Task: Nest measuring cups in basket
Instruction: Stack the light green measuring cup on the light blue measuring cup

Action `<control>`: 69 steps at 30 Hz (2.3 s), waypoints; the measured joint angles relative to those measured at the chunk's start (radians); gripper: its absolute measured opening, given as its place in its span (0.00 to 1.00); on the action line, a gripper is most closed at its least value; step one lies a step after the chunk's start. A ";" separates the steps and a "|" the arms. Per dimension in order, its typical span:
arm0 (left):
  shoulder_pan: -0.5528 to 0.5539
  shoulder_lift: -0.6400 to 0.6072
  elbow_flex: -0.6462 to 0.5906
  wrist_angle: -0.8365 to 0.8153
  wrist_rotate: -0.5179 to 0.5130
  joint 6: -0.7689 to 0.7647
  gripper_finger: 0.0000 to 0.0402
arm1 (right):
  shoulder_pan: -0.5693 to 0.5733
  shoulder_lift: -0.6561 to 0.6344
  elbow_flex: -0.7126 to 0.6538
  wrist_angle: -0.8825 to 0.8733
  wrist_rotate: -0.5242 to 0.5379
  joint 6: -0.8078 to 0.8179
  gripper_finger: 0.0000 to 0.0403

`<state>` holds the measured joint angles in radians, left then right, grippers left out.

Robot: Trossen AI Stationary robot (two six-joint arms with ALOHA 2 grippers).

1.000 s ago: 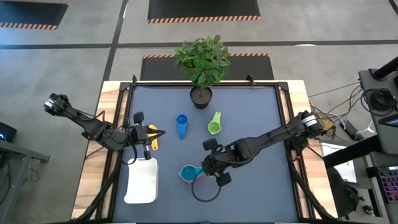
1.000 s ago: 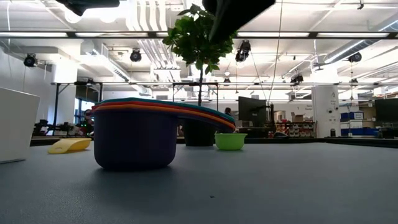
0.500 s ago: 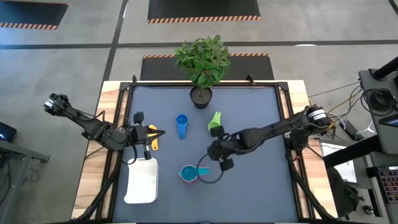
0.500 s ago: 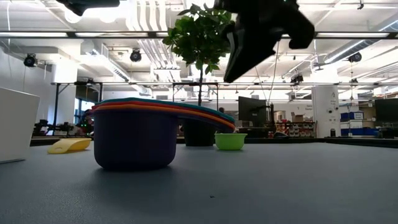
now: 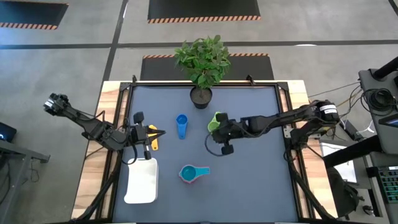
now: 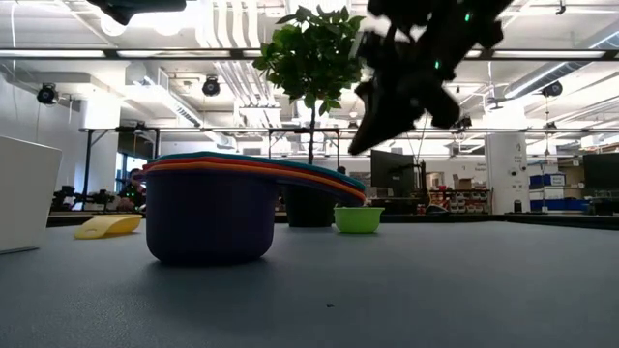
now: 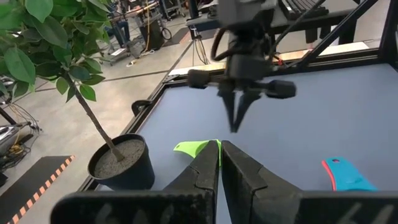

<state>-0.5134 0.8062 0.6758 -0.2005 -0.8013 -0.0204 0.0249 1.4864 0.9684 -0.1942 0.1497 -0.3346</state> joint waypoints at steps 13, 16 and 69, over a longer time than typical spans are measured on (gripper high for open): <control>0.000 0.000 0.000 0.000 0.000 0.011 0.00 | -0.083 0.021 -0.044 0.051 -0.018 0.126 0.16; 0.000 0.000 0.000 0.000 0.000 0.011 0.00 | -0.083 0.039 -0.045 0.053 -0.068 0.130 0.24; 0.000 0.000 0.000 -0.001 0.000 0.023 0.00 | -0.128 0.183 -0.038 0.043 0.007 0.107 0.12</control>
<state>-0.5133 0.8062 0.6758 -0.2016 -0.8014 0.0022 -0.1028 1.6691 0.9301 -0.1511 0.1572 -0.2277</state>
